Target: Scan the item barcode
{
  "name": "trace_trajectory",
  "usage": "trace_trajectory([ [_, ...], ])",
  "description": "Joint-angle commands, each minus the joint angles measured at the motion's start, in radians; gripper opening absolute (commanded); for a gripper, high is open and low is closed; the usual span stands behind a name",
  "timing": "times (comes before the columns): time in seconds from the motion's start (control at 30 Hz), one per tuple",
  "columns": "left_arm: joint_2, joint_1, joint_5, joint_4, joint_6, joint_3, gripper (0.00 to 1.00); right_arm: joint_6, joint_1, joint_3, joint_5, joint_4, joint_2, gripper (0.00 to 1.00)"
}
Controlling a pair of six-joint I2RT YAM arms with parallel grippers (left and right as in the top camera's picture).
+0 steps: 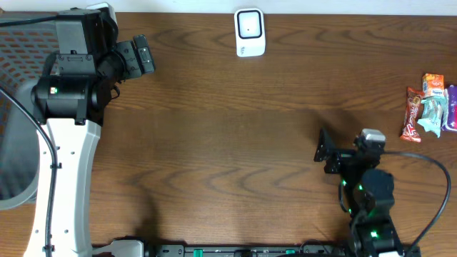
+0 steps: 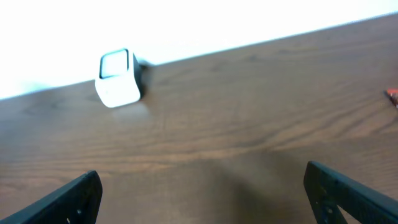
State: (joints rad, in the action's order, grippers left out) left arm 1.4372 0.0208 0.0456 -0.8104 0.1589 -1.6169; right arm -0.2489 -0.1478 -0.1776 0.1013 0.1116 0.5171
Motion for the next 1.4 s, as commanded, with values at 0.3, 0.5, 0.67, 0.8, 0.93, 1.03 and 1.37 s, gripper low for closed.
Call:
trace_trajectory([
  [0.3, 0.006, -0.003, -0.013, 0.000, 0.003, -0.010, 0.98, -0.005, 0.025, 0.172, -0.005, -0.008, -0.304, 0.99],
  [0.5, 0.006, -0.003, -0.013, 0.000, 0.003, -0.010, 0.98, -0.005, 0.063, 0.172, -0.007, -0.018, -0.352, 0.99],
  [0.67, 0.006, -0.003, -0.013, 0.000, 0.003, -0.010, 0.98, -0.005, 0.095, 0.172, -0.010, -0.039, -0.377, 0.99],
  [0.8, 0.006, -0.003, -0.013, 0.000, 0.003, -0.010, 0.98, -0.005, 0.098, 0.172, -0.004, -0.116, -0.423, 0.99],
  [0.93, 0.006, -0.003, -0.013, 0.000, 0.003, -0.010, 0.98, 0.022, 0.117, 0.172, -0.010, -0.179, -0.508, 0.99],
  [1.03, 0.006, -0.003, -0.013, 0.000, 0.003, -0.010, 0.98, 0.034, 0.131, 0.172, -0.010, -0.179, -0.512, 0.99],
  [1.37, 0.006, -0.003, -0.013, 0.000, 0.003, -0.010, 0.98, 0.090, 0.128, 0.172, -0.018, -0.179, -0.512, 0.99],
])
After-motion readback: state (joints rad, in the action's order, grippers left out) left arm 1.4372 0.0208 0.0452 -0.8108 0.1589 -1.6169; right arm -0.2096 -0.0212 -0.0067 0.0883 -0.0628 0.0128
